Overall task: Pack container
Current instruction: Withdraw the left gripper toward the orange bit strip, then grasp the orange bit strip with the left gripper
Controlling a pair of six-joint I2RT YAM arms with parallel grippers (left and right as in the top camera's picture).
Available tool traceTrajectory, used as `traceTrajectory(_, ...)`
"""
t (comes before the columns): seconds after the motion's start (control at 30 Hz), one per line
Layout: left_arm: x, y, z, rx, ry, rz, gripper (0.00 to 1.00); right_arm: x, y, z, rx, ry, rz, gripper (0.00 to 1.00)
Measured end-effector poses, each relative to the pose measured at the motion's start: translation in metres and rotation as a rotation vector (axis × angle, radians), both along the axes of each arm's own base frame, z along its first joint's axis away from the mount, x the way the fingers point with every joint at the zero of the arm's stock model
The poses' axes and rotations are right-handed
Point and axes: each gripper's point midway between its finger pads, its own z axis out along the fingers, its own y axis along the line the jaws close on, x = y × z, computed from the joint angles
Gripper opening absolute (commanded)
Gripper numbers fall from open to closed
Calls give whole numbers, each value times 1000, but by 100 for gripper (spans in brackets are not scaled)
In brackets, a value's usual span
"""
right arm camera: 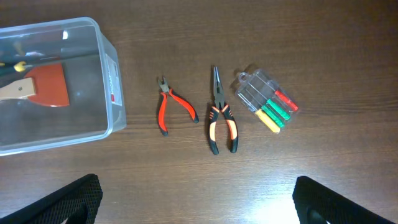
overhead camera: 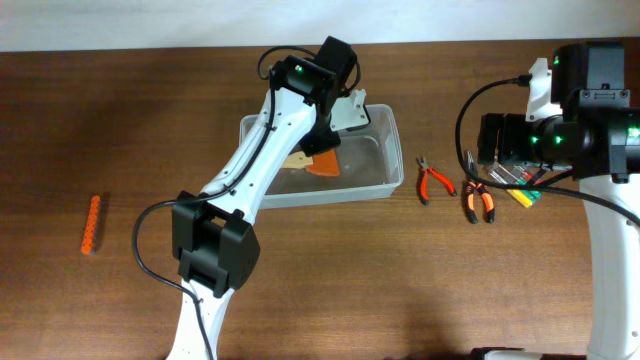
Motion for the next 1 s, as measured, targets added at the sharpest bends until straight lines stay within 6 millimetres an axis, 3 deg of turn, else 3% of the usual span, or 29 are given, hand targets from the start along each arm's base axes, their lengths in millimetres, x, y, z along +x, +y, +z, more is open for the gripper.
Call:
traceTrajectory(0.03,0,0,0,2,-2,-3,30,0,0,0,0,0,0,99)
traceTrajectory(0.17,14,0,7,-3,-72,52,64,0,0,0,0,0,0,99)
traceTrajectory(0.23,20,7,19,2,-123,122,73,0,0,0,0,0,0,99)
traceTrajectory(0.33,27,32,54,-4,-220,256,77,0,0,0,0,0,1,99)
traceTrajectory(0.4,29,61,88,-23,-288,361,81,0,0,0,0,0,0,99)
traceTrajectory(0.47,24,106,120,-34,-332,487,82,0,0,0,0,0,0,99)
traceTrajectory(0.53,14,159,142,-30,-347,639,82,0,0,0,0,0,0,99)
traceTrajectory(0.6,0,222,151,-22,-330,824,82,0,0,0,0,0,0,99)
traceTrajectory(0.7,-22,303,131,-37,-217,1068,81,0,0,0,0,-1,0,99)
traceTrajectory(0.8,-43,361,82,-52,-50,1258,81,0,0,0,0,-1,0,99)
traceTrajectory(1.0,-74,420,-11,-64,161,1449,81,2,0,1,0,-9,1,99)
